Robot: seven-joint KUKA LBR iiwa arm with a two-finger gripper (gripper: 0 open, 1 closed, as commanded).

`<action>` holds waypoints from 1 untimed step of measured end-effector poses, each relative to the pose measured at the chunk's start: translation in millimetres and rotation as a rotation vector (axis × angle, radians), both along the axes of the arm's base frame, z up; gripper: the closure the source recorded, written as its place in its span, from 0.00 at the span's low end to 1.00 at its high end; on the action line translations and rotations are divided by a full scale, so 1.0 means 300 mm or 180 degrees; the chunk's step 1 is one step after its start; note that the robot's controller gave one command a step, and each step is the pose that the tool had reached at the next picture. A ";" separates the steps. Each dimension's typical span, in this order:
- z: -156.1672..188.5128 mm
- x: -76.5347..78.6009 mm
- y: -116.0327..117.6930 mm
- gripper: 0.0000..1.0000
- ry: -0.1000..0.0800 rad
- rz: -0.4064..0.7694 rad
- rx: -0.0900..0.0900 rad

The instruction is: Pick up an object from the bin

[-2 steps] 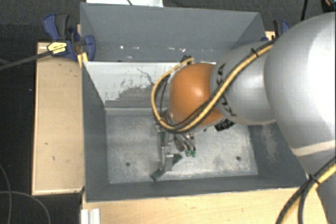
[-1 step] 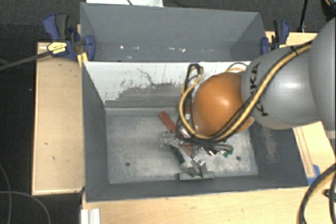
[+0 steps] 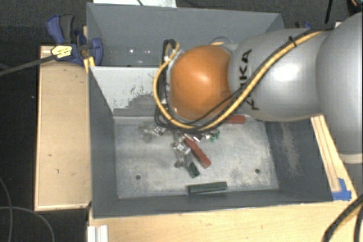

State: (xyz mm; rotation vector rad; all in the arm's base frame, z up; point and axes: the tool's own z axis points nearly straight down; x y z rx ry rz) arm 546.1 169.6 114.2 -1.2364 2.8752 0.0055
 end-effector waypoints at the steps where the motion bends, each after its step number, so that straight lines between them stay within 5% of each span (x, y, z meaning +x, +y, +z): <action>1: 0.057 -0.130 -0.193 0.00 0.0032 0.0245 -0.0032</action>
Offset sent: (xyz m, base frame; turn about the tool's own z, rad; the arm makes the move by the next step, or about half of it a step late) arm -0.0384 -0.0550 0.0160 -0.0823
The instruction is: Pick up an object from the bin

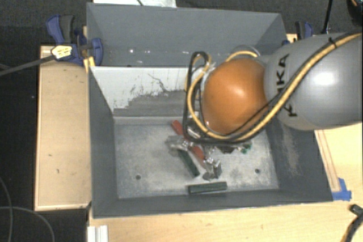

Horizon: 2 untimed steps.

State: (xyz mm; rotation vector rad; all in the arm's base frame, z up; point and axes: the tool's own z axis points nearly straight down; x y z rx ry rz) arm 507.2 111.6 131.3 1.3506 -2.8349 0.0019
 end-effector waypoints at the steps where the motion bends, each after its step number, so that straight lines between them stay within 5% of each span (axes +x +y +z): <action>1: -0.128 0.090 -0.175 0.00 -0.0004 0.0232 0.0002; 2: -0.203 0.227 -0.093 0.00 -0.0012 0.1911 0.0014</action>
Offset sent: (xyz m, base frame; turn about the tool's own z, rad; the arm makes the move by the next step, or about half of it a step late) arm 0.0262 -0.0489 -0.0370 -0.0786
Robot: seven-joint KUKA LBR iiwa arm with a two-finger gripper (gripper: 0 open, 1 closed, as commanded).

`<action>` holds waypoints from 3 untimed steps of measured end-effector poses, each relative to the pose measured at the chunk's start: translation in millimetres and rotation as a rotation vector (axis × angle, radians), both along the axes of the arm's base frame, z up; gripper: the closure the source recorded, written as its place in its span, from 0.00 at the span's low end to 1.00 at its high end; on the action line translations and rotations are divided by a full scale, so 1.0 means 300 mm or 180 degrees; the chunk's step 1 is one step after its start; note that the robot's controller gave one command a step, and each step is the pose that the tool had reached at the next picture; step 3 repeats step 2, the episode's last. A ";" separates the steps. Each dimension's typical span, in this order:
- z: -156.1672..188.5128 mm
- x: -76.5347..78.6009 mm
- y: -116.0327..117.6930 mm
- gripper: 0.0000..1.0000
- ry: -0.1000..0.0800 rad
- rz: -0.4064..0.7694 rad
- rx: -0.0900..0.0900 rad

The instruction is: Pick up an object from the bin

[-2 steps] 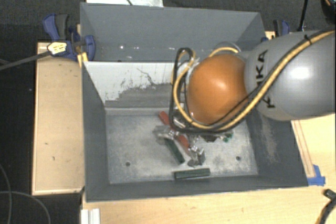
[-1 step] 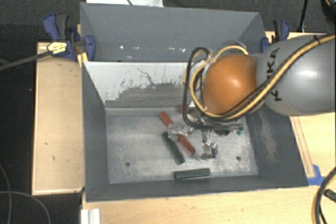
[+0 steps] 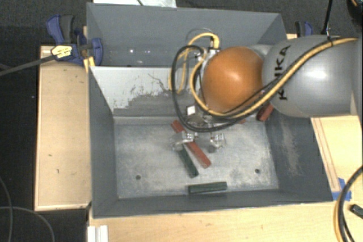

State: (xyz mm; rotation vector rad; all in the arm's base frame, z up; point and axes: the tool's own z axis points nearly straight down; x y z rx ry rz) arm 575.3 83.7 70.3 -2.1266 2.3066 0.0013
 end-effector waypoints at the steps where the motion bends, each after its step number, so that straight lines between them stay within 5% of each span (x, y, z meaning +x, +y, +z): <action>1: 0.010 0.002 0.003 1.00 0.0001 -0.0022 0.0003; 2: 0.467 -0.080 -0.102 1.00 -0.0018 0.0041 -0.0009; 3: 0.467 -0.080 -0.102 1.00 -0.0018 0.0041 -0.0009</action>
Offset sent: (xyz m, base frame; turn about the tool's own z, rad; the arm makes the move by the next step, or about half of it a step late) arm 0.0000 0.0000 0.0000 0.0000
